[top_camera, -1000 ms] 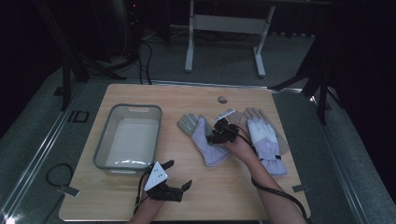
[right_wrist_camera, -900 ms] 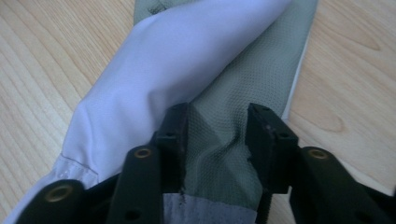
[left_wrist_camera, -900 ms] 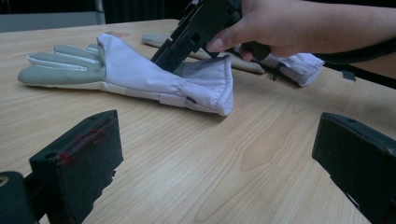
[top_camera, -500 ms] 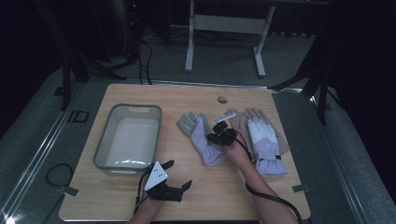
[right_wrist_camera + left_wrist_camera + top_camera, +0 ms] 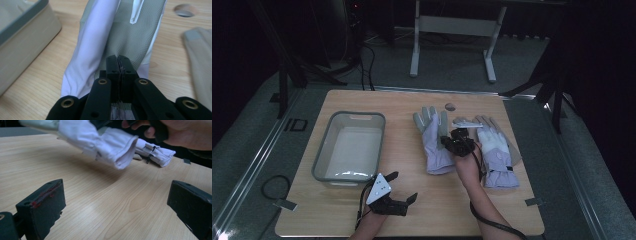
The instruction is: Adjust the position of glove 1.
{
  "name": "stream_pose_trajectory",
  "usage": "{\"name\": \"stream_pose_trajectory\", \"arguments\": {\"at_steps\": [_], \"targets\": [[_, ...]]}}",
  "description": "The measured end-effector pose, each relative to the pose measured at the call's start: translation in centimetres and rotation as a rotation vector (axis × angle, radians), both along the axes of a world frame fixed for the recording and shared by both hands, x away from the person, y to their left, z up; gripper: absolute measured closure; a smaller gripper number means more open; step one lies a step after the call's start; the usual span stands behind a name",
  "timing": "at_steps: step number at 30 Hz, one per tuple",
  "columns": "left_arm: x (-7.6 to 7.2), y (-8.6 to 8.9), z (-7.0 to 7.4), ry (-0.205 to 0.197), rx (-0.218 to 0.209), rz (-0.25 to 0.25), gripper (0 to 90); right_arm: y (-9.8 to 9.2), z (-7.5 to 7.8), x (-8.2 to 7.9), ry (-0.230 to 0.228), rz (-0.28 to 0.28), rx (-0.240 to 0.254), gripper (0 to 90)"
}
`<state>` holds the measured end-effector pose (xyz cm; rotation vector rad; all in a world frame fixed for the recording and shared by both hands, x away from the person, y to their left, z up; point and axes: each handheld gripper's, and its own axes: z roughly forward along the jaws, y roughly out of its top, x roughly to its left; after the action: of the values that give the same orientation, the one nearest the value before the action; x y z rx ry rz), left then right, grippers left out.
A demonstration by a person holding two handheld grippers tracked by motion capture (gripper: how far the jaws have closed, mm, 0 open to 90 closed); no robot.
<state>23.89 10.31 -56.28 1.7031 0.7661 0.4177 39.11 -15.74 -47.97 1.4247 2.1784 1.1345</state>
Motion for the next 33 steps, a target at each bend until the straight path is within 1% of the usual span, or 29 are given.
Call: {"name": "stream_pose_trajectory", "arguments": {"at_steps": [3,4,6,8,10,12,14,16,18,19,21,25,27,28,29,30,31,32,33], "targets": [[0.0,0.0,0.0,-0.002,0.003,0.001,1.5,-1.0,0.2,-0.7,0.001,-0.040,0.011,88.2],[0.0,0.0,0.0,-0.002,0.001,0.002,1.5,-1.3,0.2,-1.0,-0.004,-0.054,0.006,88.1],[0.0,0.0,0.0,-0.001,0.003,0.001,1.5,-1.9,-0.2,-1.3,0.007,-0.063,0.027,88.1],[0.0,0.0,0.0,-0.002,0.005,0.001,1.5,-2.2,-0.8,-1.7,0.015,-0.077,0.028,88.1],[0.0,-0.1,0.0,-0.002,0.005,0.001,1.5,-2.5,-1.5,-1.9,0.030,-0.090,0.047,88.1],[0.0,-0.1,0.0,-0.001,0.005,0.001,1.5,-2.5,-2.3,-2.0,0.039,-0.090,0.045,88.0],[0.0,-0.1,0.0,0.001,0.005,0.001,1.5,-2.3,-3.3,-2.0,0.061,-0.096,0.048,88.0],[0.0,0.0,0.0,0.001,0.005,0.001,1.5,-1.9,-4.3,-2.0,0.072,-0.094,0.031,88.0],[0.0,0.0,0.0,0.000,0.006,-0.001,1.5,-1.8,-5.0,-1.8,0.088,-0.102,0.036,87.8],[0.0,-0.1,0.0,-0.001,0.006,-0.001,1.5,-1.8,-5.3,-1.8,0.095,-0.105,0.035,87.6],[0.0,-0.1,0.0,-0.003,0.006,-0.003,1.5,-1.7,-5.7,-1.6,0.094,-0.110,0.025,86.9],[0.0,-0.1,0.0,0.001,0.005,-0.006,1.5,-1.7,-5.8,-1.5,0.091,-0.097,0.008,82.1],[0.0,-0.1,0.0,0.001,0.005,-0.007,1.5,-1.9,-5.6,-1.6,0.089,-0.091,0.017,74.5],[0.0,-0.1,0.0,0.001,0.005,-0.007,1.5,-1.9,-5.5,-1.6,0.079,-0.088,0.019,67.9],[0.0,-0.1,0.0,0.001,0.005,-0.007,1.5,-2.1,-5.2,-1.6,0.072,-0.074,0.033,64.0],[0.0,-0.1,0.0,0.001,0.005,-0.006,1.5,-2.3,-4.8,-1.7,0.073,-0.064,0.041,63.6],[0.0,-0.1,0.0,0.002,0.005,-0.006,1.5,-2.5,-4.4,-1.8,0.062,-0.061,0.034,61.1],[0.0,-0.1,0.0,0.002,0.005,-0.005,1.5,-2.7,-3.9,-1.9,0.044,-0.054,0.021,60.0],[0.0,-0.1,0.0,0.001,0.004,-0.005,1.5,-2.9,-3.4,-1.9,0.032,-0.047,0.020,59.9]]}}
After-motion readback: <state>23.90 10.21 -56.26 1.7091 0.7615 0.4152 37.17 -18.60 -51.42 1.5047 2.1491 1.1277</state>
